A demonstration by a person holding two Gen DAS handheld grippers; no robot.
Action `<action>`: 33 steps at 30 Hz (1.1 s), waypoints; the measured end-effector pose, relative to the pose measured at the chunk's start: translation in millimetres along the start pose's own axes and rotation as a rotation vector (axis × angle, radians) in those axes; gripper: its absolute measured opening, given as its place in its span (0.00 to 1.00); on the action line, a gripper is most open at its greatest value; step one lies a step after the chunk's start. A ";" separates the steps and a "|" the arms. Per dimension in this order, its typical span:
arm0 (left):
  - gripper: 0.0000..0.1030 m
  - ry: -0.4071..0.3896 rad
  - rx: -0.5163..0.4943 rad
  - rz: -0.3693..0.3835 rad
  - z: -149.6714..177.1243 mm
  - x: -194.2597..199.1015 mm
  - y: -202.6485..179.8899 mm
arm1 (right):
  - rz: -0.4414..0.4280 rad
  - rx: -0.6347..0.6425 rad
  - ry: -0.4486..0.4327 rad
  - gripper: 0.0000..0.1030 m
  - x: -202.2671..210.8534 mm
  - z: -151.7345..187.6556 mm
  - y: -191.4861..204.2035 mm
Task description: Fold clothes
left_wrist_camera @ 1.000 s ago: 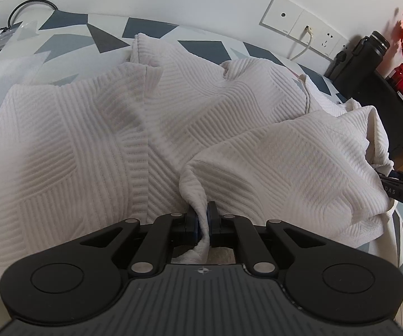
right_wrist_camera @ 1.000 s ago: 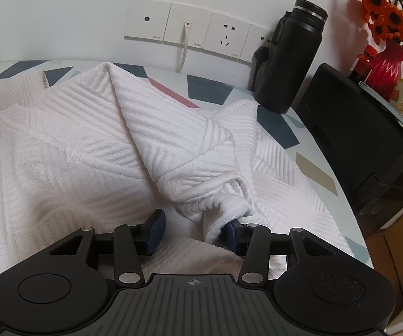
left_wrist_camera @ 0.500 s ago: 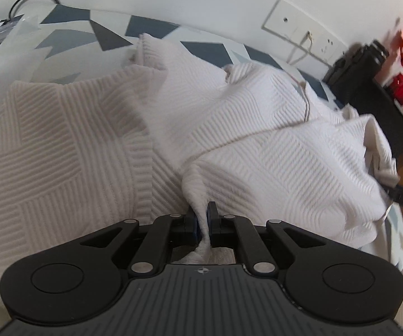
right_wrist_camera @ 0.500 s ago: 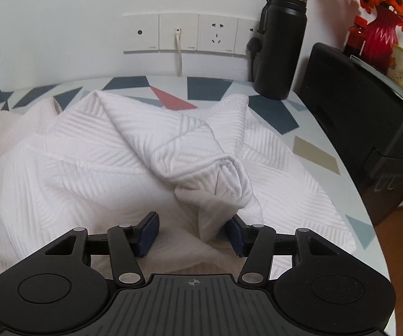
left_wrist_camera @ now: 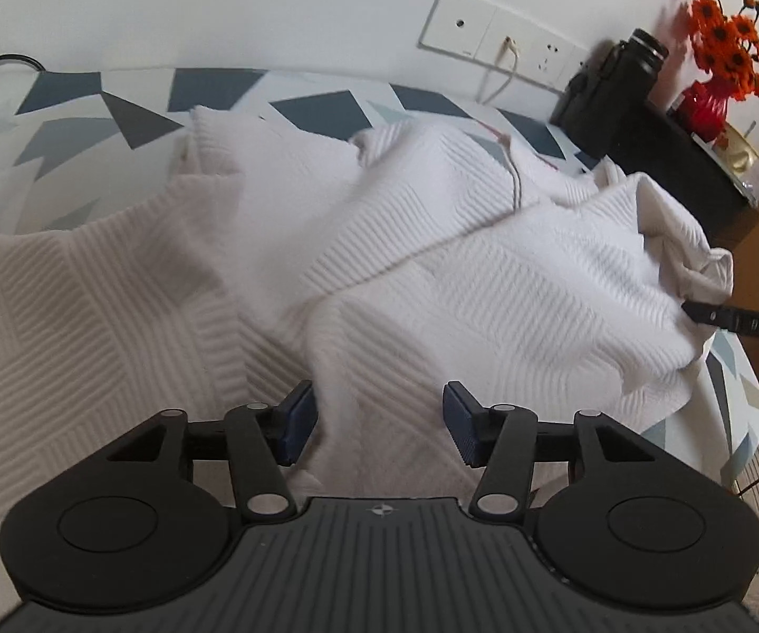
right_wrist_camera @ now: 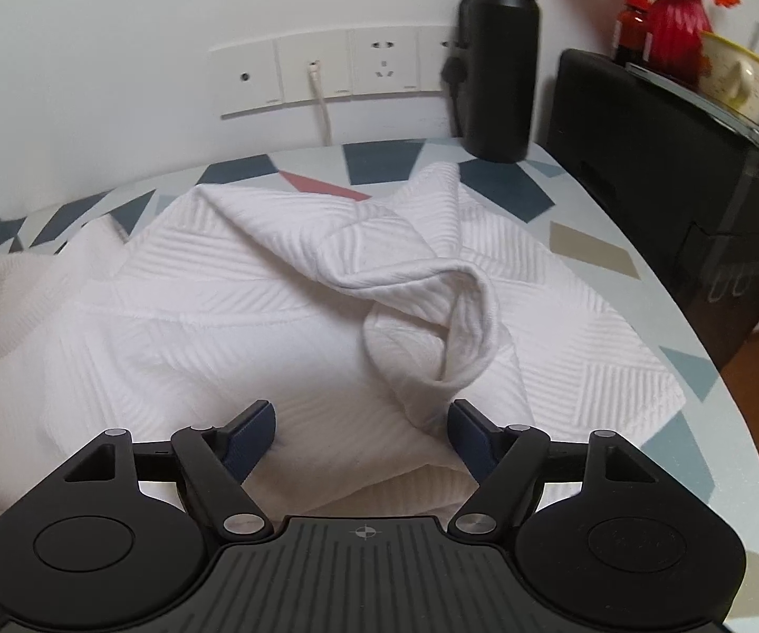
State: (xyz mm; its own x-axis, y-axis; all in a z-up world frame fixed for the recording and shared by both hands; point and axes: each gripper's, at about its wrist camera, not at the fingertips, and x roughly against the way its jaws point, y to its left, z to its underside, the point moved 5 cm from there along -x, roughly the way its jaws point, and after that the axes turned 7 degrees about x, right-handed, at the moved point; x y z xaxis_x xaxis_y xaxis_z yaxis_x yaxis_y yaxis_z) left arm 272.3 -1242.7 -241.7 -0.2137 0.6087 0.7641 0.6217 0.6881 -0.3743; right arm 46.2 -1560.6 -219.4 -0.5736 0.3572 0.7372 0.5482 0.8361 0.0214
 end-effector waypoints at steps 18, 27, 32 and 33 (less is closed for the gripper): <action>0.05 -0.295 0.074 0.003 -18.2 75.4 -1.1 | 0.063 -0.087 -0.116 0.66 14.7 -27.2 -37.1; 0.04 -0.299 0.074 -0.022 -13.6 74.5 -0.3 | 0.045 -0.051 -0.089 0.07 4.0 -48.2 -34.5; 0.04 -0.443 0.135 -0.024 -42.8 115.6 13.5 | 0.182 -0.075 -0.324 0.06 70.5 -72.5 -57.1; 0.04 -0.484 0.143 -0.026 -50.2 127.7 15.7 | 0.207 -0.074 -0.373 0.06 86.6 -77.3 -58.3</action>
